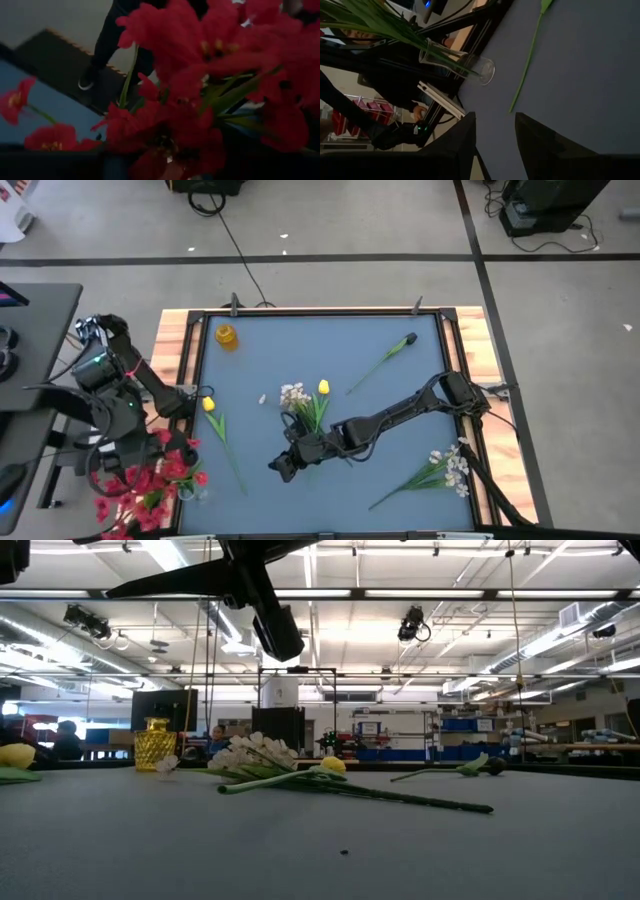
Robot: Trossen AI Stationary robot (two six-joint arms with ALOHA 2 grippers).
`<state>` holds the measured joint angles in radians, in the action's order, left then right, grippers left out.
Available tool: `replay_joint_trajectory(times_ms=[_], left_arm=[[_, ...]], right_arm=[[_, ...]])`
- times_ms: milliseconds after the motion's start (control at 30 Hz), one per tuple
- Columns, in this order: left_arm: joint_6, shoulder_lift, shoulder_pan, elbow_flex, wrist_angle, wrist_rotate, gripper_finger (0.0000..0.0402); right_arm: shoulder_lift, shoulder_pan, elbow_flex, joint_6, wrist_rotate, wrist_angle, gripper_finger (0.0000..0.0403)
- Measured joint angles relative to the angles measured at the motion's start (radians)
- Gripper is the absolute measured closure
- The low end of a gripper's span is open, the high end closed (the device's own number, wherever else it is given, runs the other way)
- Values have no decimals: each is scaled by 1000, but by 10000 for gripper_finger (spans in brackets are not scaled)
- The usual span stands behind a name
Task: Sort flowers into vase by color
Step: Put the red flowers into the transparent vase
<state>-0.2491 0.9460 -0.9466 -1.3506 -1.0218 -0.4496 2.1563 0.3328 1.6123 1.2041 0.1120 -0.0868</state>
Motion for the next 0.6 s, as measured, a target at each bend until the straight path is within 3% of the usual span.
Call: replay_joint_trajectory(times_ms=[333, 600], left_arm=[[-156, -9, 0, 0, 0, 7, 234], [-197, -8, 0, 0, -13, 9, 219]], right_arm=[[0, -1, 0, 4, 20, 1, 246], [0, -1, 0, 7, 21, 0, 203]])
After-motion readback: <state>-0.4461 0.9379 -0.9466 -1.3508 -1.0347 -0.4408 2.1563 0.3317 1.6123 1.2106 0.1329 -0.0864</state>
